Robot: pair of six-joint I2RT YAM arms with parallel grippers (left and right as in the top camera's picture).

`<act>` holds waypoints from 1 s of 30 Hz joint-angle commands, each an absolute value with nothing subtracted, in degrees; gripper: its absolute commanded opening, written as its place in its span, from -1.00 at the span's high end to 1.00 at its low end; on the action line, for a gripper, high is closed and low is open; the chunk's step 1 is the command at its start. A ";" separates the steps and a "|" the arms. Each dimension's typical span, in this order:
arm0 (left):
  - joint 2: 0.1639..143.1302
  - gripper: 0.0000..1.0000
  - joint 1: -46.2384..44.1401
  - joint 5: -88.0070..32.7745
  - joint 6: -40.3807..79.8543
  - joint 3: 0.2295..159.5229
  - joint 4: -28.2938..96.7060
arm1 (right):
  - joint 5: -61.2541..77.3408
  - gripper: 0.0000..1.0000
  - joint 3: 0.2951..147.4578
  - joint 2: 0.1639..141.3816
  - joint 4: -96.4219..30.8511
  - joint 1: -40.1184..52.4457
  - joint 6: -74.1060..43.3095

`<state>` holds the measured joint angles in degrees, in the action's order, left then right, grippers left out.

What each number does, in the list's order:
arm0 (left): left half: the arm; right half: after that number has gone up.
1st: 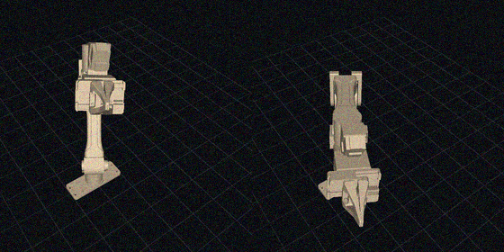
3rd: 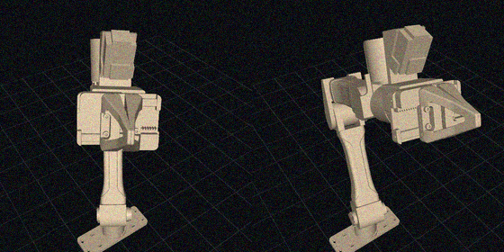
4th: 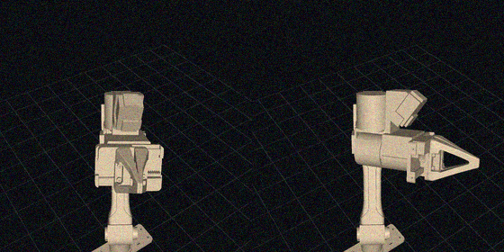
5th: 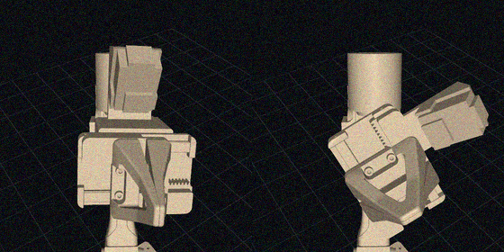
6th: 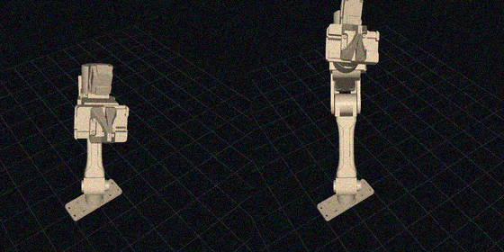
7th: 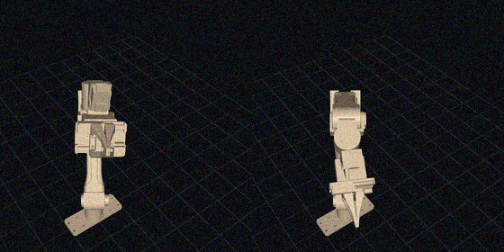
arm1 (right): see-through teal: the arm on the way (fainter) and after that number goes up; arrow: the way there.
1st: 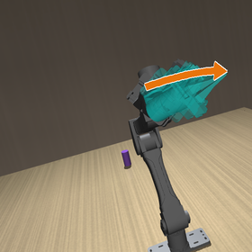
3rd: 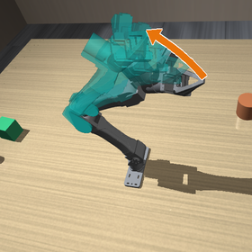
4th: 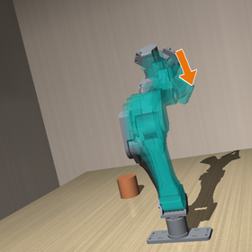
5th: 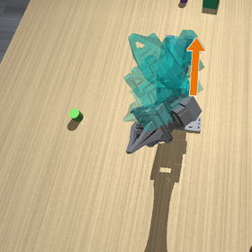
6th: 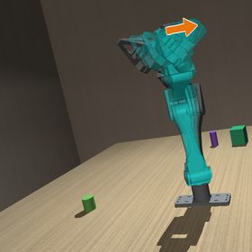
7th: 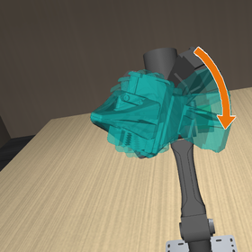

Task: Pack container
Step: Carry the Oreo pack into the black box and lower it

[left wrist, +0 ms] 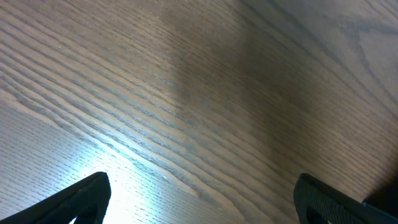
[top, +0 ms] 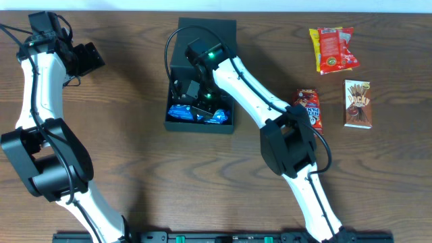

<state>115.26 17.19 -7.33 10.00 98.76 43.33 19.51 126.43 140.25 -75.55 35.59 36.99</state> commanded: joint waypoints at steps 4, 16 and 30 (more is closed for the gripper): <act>115.81 -0.91 17.34 -7.53 8.73 98.41 43.53 | 19.70 -0.45 126.19 140.59 -75.40 35.64 37.39; 115.81 -0.91 17.34 -7.53 8.73 98.41 43.51 | 19.99 -0.36 132.53 140.25 -75.64 35.66 30.98; 115.81 -0.90 17.32 -7.57 8.75 98.41 43.64 | 19.59 0.97 135.00 140.33 -70.85 35.22 26.57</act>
